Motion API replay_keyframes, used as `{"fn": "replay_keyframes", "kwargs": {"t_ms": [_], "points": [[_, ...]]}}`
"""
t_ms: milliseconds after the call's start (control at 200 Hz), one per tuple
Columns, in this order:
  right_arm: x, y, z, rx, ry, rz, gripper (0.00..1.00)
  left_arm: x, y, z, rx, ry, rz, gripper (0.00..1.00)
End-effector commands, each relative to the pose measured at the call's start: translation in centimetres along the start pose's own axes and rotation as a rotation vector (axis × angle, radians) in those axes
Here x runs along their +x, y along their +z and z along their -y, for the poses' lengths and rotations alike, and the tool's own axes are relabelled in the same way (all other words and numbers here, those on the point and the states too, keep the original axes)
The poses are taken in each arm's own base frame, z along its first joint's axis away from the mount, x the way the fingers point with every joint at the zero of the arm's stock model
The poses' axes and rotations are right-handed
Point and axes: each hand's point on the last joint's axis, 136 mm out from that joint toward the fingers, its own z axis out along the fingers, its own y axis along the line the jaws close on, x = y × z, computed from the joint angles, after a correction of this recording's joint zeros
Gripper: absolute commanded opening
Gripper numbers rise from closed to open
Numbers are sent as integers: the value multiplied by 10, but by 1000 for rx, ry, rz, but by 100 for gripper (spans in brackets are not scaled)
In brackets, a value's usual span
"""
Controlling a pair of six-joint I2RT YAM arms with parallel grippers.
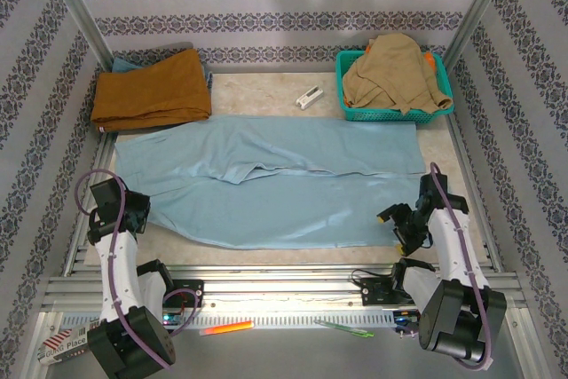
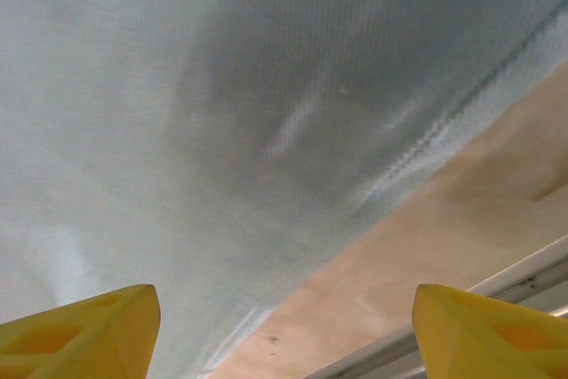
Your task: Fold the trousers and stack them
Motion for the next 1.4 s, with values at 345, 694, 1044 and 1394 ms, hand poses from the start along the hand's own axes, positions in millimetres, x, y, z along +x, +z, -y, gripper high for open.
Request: {"fn": "replay_keyframes", "kwargs": {"t_ms": [345,694,1044,1394], "points": [[1,34,-8,-43,102,-87,48,-12,-8,25,77,11,26,0],[1,21,-29,-126,14,-68,0,-17,-22,44,111,43,17,0],[2,-97,-83,-373,-224,179,0,-29,-115,104,288,155,87,0],[34,-192,-105,-527,-456,361,0,-44,-204,135,363,204,220,0]]}}
